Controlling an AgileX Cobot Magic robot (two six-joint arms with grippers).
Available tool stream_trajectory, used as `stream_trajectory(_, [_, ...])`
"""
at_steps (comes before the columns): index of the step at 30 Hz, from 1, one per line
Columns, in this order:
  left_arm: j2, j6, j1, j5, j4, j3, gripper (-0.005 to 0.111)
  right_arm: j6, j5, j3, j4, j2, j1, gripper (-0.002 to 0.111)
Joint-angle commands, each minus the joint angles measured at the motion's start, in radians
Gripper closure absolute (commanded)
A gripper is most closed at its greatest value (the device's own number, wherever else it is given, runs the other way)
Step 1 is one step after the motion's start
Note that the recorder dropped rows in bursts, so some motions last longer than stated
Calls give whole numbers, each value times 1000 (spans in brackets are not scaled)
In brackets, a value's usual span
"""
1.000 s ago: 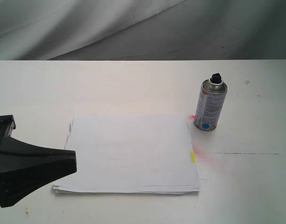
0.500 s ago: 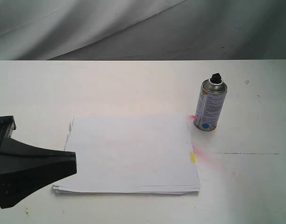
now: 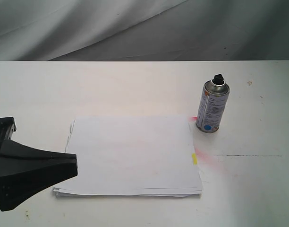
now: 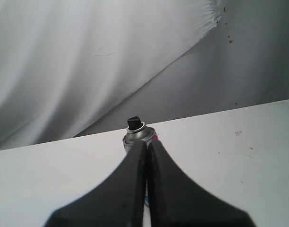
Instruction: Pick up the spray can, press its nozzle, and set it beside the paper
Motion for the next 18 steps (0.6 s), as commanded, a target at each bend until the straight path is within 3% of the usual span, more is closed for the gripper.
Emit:
stream_trajectory(1, [-49,25,-15,-38,-4,4,107,4,-12,2,3,-5,0,108])
stream_trajectory(3, [-123,17,-15,-133,19,4,107,4,-12,2,3,-5,0,108])
stream_trajectory(9, [-378,-276,-15,-427,21,5,107,1,-14,2,3,-5,0,108])
stream_trajectory(15, [-629,-296,-15,-799,21,5,107,1,-14,2,3,-5,0,108])
stream_trajectory(18, [-718,-295,-15,-852,46,5,107,1,-14,2,3,-5,0,108])
